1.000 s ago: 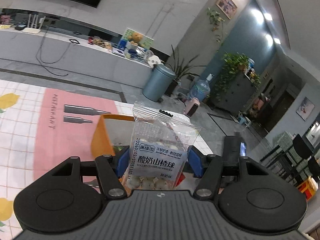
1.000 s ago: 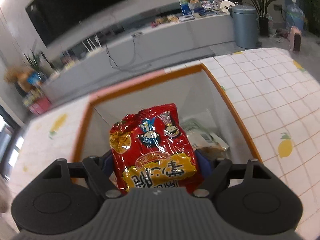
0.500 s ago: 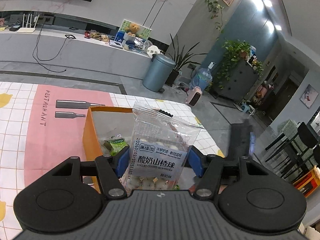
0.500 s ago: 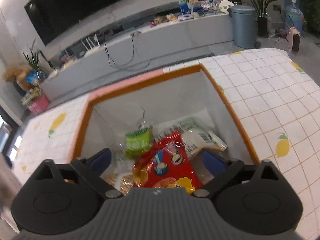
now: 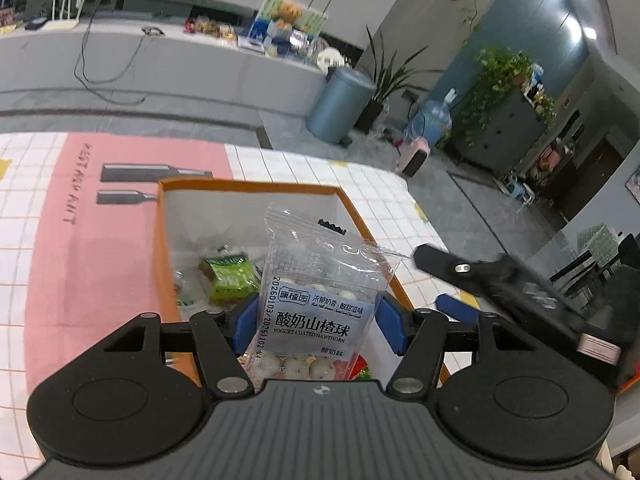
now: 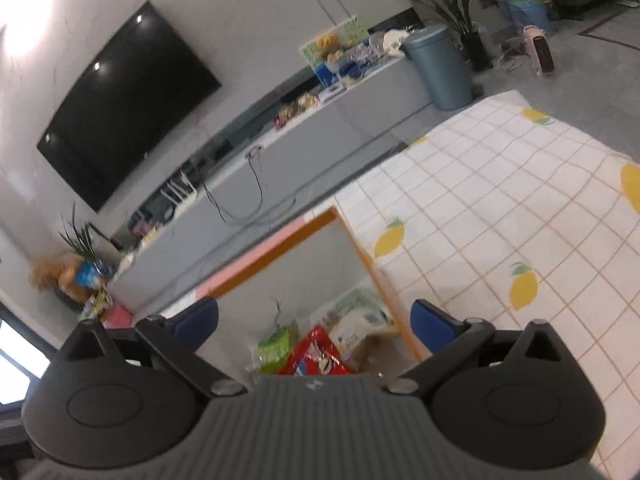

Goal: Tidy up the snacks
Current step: 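Lower the yogurt-ball packet into the box and open the left tool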

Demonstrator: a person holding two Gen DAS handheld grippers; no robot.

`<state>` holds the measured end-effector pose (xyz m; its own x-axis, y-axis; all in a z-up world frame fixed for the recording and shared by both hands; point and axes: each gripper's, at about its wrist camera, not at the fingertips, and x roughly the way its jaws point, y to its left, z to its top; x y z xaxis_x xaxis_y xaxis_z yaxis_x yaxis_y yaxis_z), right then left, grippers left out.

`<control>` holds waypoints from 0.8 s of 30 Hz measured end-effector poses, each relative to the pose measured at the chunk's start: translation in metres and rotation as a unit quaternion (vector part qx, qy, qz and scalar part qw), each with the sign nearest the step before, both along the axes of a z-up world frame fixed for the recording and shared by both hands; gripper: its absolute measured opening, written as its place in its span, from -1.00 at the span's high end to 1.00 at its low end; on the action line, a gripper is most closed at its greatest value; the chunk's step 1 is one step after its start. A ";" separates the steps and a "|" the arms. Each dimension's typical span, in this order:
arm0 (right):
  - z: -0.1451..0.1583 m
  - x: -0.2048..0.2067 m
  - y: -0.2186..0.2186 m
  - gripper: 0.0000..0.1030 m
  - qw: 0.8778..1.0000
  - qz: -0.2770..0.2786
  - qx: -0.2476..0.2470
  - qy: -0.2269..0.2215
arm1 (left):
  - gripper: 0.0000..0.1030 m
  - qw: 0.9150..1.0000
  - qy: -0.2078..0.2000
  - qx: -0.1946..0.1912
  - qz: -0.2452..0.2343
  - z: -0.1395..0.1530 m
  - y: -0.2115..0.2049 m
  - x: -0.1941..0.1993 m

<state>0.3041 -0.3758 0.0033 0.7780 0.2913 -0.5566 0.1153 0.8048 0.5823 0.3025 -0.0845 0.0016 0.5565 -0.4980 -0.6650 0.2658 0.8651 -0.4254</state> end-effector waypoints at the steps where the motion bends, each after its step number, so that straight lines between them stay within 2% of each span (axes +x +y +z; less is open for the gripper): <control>1: 0.002 -0.002 -0.004 -0.94 1.000 -0.003 0.005 -0.004 | -0.38 1.000 0.003 0.002 0.000 -0.002 -0.002 0.004; 3: 0.005 -0.003 -0.007 -0.94 1.000 -0.002 0.009 -0.008 | -0.38 1.000 0.003 0.022 0.013 -0.004 -0.007 0.010; 7: 0.005 -0.002 -0.009 -0.93 1.000 0.001 -0.002 -0.006 | -0.38 0.995 -0.008 0.094 0.039 -0.010 -0.020 0.023; 10: 0.006 -0.005 -0.013 -0.94 1.000 -0.007 0.006 -0.017 | -0.38 0.992 0.004 0.112 0.052 -0.014 -0.021 0.034; 13: 0.006 -0.006 -0.014 -0.94 1.000 -0.012 0.011 -0.024 | -0.38 0.993 0.008 0.107 0.059 -0.014 -0.022 0.042; 17: 0.006 -0.007 -0.017 -0.94 0.999 -0.017 0.012 -0.024 | -0.38 0.996 0.026 0.072 0.046 -0.012 -0.037 0.052; 21: 0.008 -0.009 -0.015 -0.94 0.999 -0.019 -0.014 -0.024 | -0.38 0.997 0.025 0.067 0.031 -0.010 -0.058 0.058; 24: 0.008 -0.011 -0.020 -0.93 0.999 -0.032 -0.020 -0.024 | -0.38 0.997 0.041 0.059 0.028 -0.016 -0.073 0.069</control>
